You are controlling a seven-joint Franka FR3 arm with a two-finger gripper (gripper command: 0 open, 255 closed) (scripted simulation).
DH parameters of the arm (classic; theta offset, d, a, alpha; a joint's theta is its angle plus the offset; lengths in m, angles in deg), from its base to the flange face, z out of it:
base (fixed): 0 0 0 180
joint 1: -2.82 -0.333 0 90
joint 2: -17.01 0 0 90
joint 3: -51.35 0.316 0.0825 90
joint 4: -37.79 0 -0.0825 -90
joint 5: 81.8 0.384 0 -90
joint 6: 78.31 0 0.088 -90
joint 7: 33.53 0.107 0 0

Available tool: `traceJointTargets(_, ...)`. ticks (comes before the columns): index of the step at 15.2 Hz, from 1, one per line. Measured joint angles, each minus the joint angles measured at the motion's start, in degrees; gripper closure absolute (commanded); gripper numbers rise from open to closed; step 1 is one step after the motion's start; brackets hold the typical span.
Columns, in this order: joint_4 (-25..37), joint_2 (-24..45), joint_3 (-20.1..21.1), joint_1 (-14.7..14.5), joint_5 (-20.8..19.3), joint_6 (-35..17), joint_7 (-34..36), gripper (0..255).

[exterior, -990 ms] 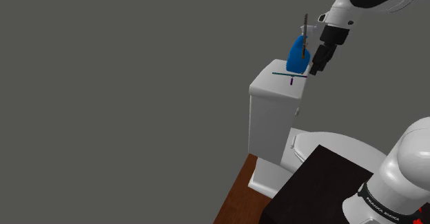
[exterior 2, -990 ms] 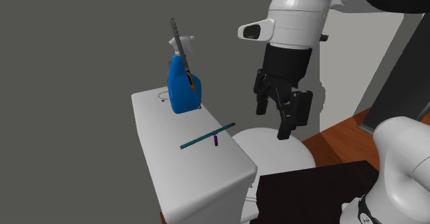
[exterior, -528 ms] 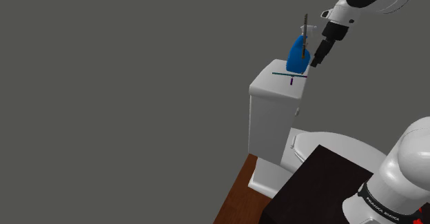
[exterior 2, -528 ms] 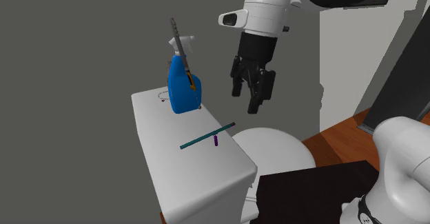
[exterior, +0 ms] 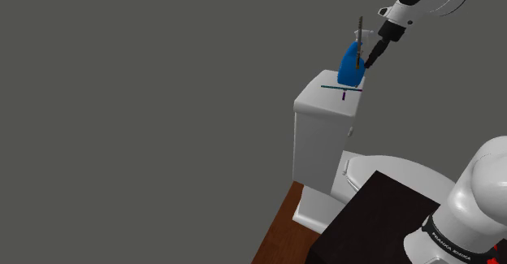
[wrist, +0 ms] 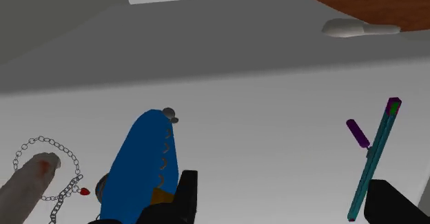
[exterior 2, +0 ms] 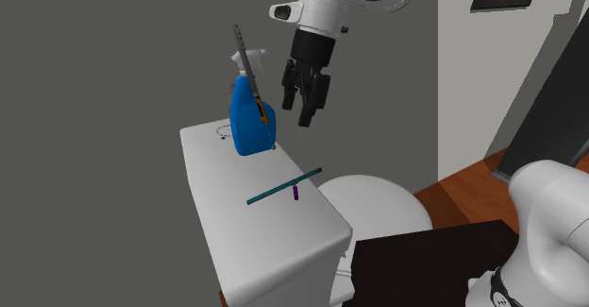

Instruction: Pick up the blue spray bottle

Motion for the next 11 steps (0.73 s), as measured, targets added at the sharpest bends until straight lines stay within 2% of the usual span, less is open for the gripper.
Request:
traceJointTargets(4, 6.86, 6.68, -5.81, -1.61, 6.11, -0.08, -8.83, 0)
traceJointTargets(7, 14.37, 14.62, -10.45, -2.27, 13.55, 1.5, -16.31, 0)
traceJointTargets(11, 14.37, 16.7, -11.29, -2.08, 15.95, 0.18, -19.02, 0)
